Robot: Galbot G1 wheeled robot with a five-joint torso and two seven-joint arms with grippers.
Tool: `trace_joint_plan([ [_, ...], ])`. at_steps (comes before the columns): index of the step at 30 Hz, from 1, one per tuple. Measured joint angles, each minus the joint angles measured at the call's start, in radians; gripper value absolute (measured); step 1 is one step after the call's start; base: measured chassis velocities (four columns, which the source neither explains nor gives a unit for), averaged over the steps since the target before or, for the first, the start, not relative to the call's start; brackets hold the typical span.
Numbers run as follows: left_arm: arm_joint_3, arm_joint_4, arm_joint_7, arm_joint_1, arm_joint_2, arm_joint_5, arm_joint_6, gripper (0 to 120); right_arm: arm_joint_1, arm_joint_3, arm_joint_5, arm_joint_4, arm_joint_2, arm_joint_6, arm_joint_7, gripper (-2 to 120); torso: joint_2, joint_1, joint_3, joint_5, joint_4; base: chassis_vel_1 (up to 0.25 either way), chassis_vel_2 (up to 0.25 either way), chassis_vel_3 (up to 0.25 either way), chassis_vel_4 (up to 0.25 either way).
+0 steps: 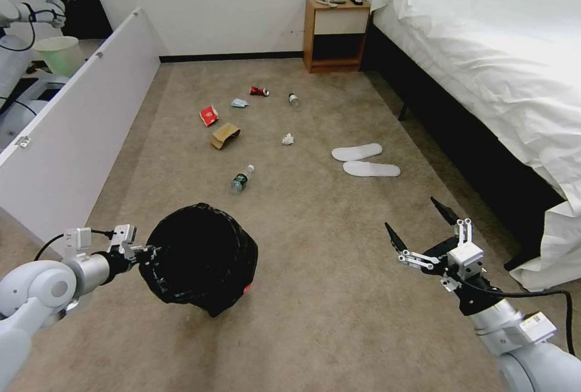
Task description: Pick up the trash bin and place the garbage on the floor into it.
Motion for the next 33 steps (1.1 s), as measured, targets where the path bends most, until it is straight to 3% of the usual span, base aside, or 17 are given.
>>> trace_joint_plan([
  [4, -0.03, -0.071, -0.011, 0.04, 0.016, -0.018, -0.001, 0, -0.006, 0.001, -0.001, 0.0, 0.007, 0.006, -0.002, 100, 0.0, 0.0, 0.0, 0.0, 0.0001, 0.0, 0.0, 0.0, 0.0],
  [11, -0.045, -0.125, -0.027, 0.063, 0.019, -0.028, -0.001, 0, -0.006, 0.001, -0.001, 0.0, 0.015, 0.007, -0.002, 100, 0.0, 0.0, 0.0, 0.0001, 0.0001, 0.0, 0.0, 0.0, 0.0],
  [14, -0.054, -0.215, -0.064, 0.079, 0.022, -0.053, 0.002, 0, -0.011, 0.005, -0.003, 0.007, 0.018, 0.009, -0.005, 100, 0.0, 0.0, 0.0, 0.0, 0.0001, 0.0, 0.0, 0.0, 0.0],
  [21, -0.051, -0.337, -0.09, 0.089, 0.013, -0.067, 0.006, 0, -0.025, 0.013, -0.024, 0.01, 0.024, 0.018, -0.018, 100, 0.0, 0.0, 0.0, 0.0, 0.0, 0.0, 0.0, 0.0, 0.0],
  [33, -0.01, -0.429, -0.162, 0.069, 0.018, -0.042, 0.015, 0, -0.04, 0.024, -0.055, 0.012, 0.043, 0.035, -0.043, 100, 0.0, 0.0, 0.0, 0.0, 0.0, 0.0, 0.0, 0.0, 0.0],
])
